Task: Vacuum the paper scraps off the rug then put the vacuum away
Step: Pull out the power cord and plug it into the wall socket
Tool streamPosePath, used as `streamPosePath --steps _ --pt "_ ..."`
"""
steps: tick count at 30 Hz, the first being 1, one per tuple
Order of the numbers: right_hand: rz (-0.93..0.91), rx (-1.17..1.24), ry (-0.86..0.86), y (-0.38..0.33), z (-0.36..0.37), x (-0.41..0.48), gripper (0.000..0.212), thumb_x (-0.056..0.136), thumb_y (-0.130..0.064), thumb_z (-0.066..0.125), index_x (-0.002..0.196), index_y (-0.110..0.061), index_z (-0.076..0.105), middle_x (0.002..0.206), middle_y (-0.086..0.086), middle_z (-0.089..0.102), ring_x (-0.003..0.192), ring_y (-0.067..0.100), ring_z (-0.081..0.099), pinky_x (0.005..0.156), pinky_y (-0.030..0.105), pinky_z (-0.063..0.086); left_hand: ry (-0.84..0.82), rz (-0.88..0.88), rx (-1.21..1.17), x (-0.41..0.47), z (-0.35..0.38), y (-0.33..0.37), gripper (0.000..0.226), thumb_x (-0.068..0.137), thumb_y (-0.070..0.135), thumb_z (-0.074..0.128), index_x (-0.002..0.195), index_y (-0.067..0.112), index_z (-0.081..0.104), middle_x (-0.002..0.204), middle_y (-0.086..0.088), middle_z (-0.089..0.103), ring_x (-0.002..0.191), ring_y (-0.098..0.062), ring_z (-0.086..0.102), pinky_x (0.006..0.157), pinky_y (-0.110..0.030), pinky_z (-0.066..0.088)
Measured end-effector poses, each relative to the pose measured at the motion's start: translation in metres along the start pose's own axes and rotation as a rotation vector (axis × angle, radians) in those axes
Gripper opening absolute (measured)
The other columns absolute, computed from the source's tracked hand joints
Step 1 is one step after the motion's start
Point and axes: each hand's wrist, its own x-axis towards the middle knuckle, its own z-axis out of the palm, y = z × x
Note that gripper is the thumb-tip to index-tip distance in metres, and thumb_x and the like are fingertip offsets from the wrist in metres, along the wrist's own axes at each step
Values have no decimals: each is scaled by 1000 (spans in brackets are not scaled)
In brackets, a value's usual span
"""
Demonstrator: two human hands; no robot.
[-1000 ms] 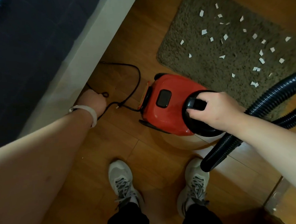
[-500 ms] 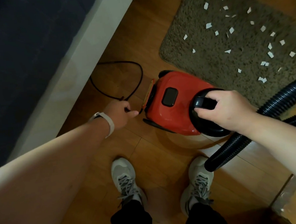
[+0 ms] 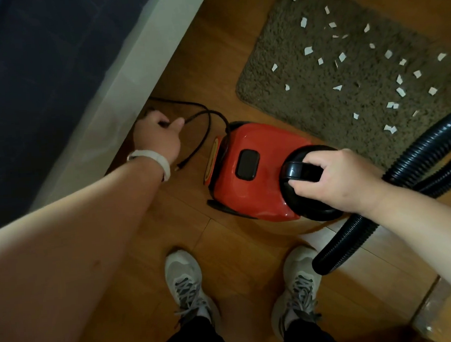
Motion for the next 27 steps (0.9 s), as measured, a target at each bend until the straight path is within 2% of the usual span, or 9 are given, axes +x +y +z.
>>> streamPosePath --steps 2,5,7,10,14,18,20,25,27 --pt "15 -21 -12 0 2 1 15 77 -43 75 73 -30 68 64 -16 63 69 -8 57 53 7 38 -21 51 -153 3 -4 19 21 88 38 67 87 19 58 86 0 60 77 -17 58 67 -29 44" --pt "40 -10 -14 4 14 5 19 76 -47 71 81 -29 71 75 -10 69 74 8 63 69 32 54 -174 65 -368 -6 -11 33 23 85 32 71 74 22 54 67 -2 49 60 -18 46 56 -29 40" --pt "59 -34 -35 7 23 10 27 75 -53 64 82 -27 70 77 -9 68 76 14 63 70 36 55 -287 57 -368 -15 -19 26 27 80 29 72 64 25 51 65 -7 44 60 -21 38 58 -35 33" --pt "52 -99 -92 10 38 21 30 80 -55 59 79 -26 68 75 -9 65 73 14 61 64 33 52 -398 66 -269 -28 -32 -1 33 81 20 73 58 21 50 62 -9 43 56 -21 38 59 -35 32" --pt "34 -151 -129 10 57 34 39 81 -61 46 77 -27 64 73 -9 61 68 13 58 60 33 52 -373 59 -179 -36 -44 -35 35 86 17 71 56 21 54 50 10 43 52 -14 40 58 -27 34" --pt "56 -237 -145 10 72 44 35 86 -57 46 73 -27 55 71 -7 59 63 15 57 58 37 52 -330 80 -195 -34 -47 -46 22 89 12 66 74 27 66 69 10 53 66 -9 48 65 -27 39" --pt "61 -252 -144 10 75 49 34 88 -55 48 73 -26 54 71 -5 59 63 15 57 57 37 50 -329 102 -218 -34 -47 -46 25 89 6 64 86 30 67 80 6 55 70 -9 50 70 -28 41" --pt "72 -288 -139 4 77 51 34 89 -58 48 74 -28 51 72 -7 57 63 13 55 54 33 46 -303 84 -307 -38 -42 -33 34 90 4 60 97 37 60 80 5 59 57 -6 52 58 -26 44" --pt "87 -302 -162 1 75 50 33 90 -59 49 80 -27 51 75 -8 57 67 14 56 57 34 48 -284 69 -339 -43 -41 -26 34 91 9 60 106 39 54 80 4 63 57 -6 53 60 -28 44"
